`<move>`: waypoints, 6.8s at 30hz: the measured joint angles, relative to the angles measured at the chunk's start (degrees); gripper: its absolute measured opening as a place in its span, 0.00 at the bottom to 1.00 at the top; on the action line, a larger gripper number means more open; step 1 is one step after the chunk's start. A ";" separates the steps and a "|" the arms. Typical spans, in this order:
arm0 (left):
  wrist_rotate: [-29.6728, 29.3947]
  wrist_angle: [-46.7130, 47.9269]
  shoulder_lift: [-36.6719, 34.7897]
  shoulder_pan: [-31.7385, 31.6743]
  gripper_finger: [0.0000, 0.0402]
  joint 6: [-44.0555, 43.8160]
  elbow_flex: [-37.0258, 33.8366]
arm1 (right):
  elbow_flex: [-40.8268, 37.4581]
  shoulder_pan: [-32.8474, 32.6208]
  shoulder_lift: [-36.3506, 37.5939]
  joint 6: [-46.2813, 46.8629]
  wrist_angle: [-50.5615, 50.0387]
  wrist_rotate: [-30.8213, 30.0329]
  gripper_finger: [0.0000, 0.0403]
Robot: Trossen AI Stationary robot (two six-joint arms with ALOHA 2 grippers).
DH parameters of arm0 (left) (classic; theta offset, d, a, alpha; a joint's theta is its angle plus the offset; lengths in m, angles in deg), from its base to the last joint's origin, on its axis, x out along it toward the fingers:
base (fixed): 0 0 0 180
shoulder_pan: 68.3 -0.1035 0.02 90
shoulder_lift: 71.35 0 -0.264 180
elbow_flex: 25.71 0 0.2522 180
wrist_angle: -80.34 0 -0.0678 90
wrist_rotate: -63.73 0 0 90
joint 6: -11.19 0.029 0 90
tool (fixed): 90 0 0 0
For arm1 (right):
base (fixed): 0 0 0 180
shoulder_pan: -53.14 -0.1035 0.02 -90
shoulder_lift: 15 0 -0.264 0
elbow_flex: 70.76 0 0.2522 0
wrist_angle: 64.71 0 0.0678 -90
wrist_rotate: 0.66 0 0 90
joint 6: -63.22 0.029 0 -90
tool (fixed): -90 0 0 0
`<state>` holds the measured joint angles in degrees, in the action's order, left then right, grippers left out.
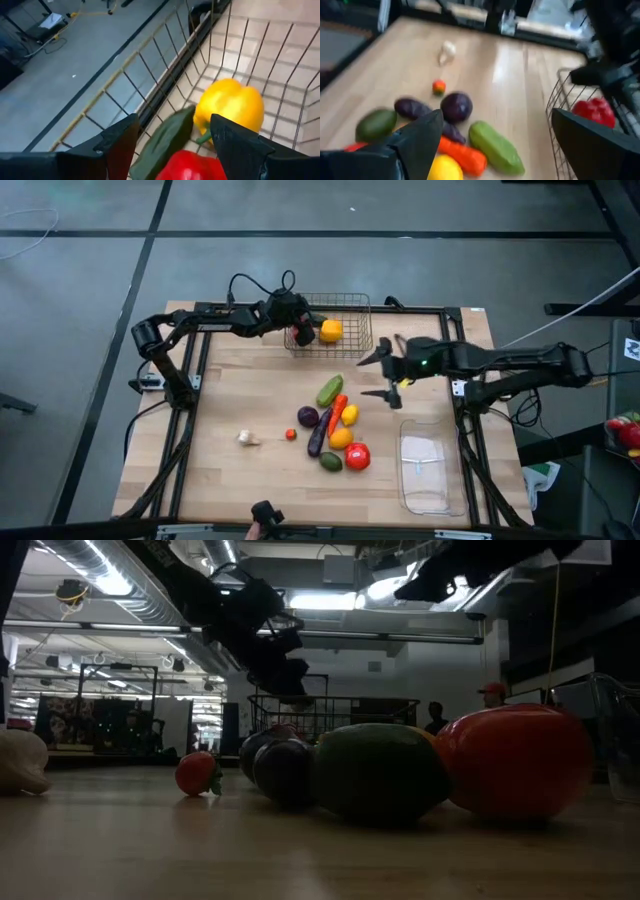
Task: Sort produce into baskets
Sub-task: Put the yellow lemon into the transparent bin, then put the purple eggplant into the wire basket
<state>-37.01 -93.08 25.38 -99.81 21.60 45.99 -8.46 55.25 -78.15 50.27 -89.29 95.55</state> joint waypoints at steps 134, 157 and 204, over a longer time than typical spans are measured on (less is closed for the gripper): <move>0.04 1.35 -8.13 5.84 0.61 -4.51 0.00 | 10.92 -53.10 -31.48 57.58 -54.69 -9.22 0.58; 0.06 0.29 -8.61 18.68 0.61 -2.89 0.00 | 10.90 -53.10 -31.48 51.73 -50.30 -2.64 0.58; 1.96 20.10 0.23 49.34 0.61 -83.29 0.02 | 10.90 -53.10 -31.48 51.62 -50.24 -3.18 0.99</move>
<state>-35.05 -72.98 25.61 -50.46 -61.69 46.01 2.44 2.16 -109.63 101.89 -139.53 92.37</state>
